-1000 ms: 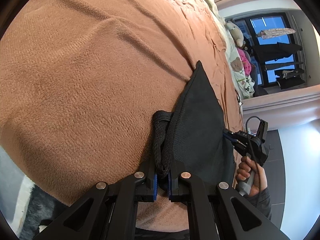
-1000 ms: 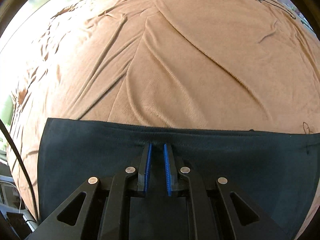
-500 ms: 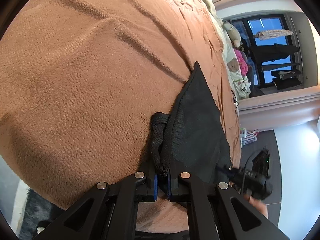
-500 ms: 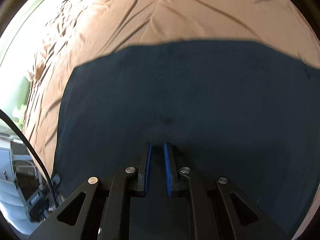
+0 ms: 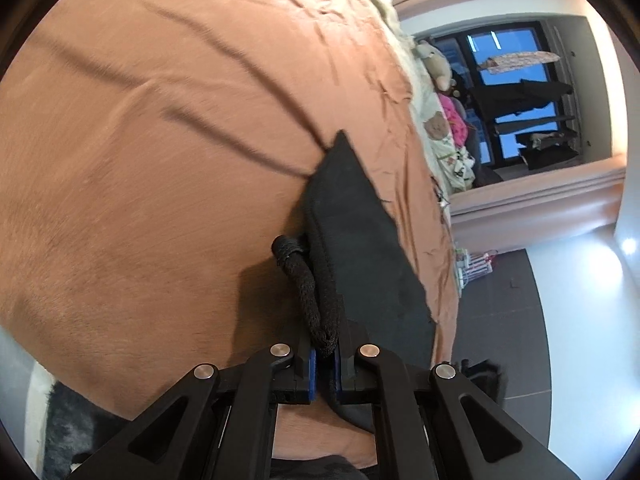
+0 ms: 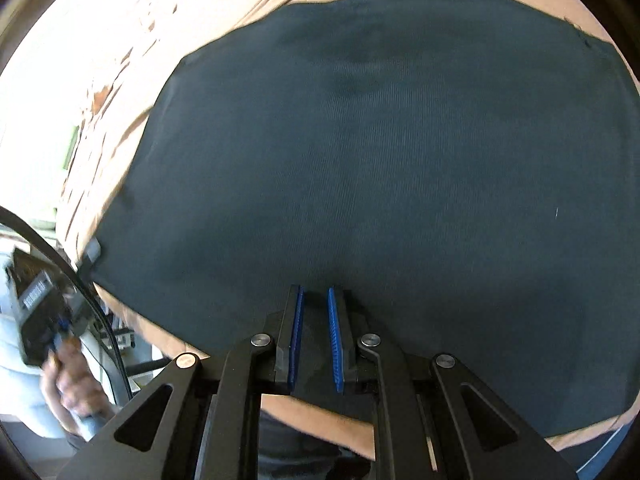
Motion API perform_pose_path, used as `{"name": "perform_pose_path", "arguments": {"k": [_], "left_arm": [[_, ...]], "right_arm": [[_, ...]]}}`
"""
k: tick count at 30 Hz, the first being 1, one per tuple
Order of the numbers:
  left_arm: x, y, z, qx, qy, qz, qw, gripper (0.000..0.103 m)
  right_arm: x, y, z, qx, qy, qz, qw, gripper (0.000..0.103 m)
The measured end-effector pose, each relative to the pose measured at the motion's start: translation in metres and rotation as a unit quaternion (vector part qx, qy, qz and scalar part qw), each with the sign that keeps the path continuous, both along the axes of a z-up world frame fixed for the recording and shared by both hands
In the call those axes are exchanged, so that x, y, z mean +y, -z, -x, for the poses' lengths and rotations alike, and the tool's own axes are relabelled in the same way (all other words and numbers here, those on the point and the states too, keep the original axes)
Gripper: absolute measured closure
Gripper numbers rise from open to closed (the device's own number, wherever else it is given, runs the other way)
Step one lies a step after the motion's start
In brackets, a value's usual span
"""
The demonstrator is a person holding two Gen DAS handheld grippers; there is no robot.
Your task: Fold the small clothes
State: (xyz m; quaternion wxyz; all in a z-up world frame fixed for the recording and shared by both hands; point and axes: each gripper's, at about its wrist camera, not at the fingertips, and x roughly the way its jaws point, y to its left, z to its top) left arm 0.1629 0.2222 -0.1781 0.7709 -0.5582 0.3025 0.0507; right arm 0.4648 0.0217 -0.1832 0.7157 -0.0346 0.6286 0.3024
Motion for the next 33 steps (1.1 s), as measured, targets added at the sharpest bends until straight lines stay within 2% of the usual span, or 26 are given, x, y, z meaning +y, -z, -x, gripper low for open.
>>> {"name": "perform_pose_path", "arguments": {"k": [12,16,19,22,27,33], "left_arm": [[-0.031,-0.069,-0.048,-0.047,0.054,-0.045,0.9964,0.098],[-0.049,-0.094,-0.07,-0.057,0.08,-0.066,0.9929,0.098],[-0.062,-0.109,-0.086,-0.064,0.099,-0.08,0.9899,0.098],[-0.075,-0.121,-0.101,-0.07,0.118,-0.089,0.9865,0.098],[-0.104,-0.138,-0.127,-0.076,0.152,-0.105,0.9798,0.098],[-0.138,-0.149,-0.154,-0.077,0.188,-0.116,0.9721,0.098]], "right_arm": [[-0.017,0.025,0.041,-0.01,0.017,-0.025,0.999,0.095],[-0.028,0.022,0.057,-0.018,0.018,-0.029,0.999,0.095],[-0.044,0.017,0.067,-0.027,0.026,-0.044,0.998,0.095],[-0.063,0.002,0.079,-0.067,0.033,-0.056,0.996,0.095],[-0.102,-0.018,0.089,-0.089,0.057,-0.094,0.99,0.091],[-0.14,-0.024,0.102,-0.124,0.096,-0.113,0.981,0.09]]}}
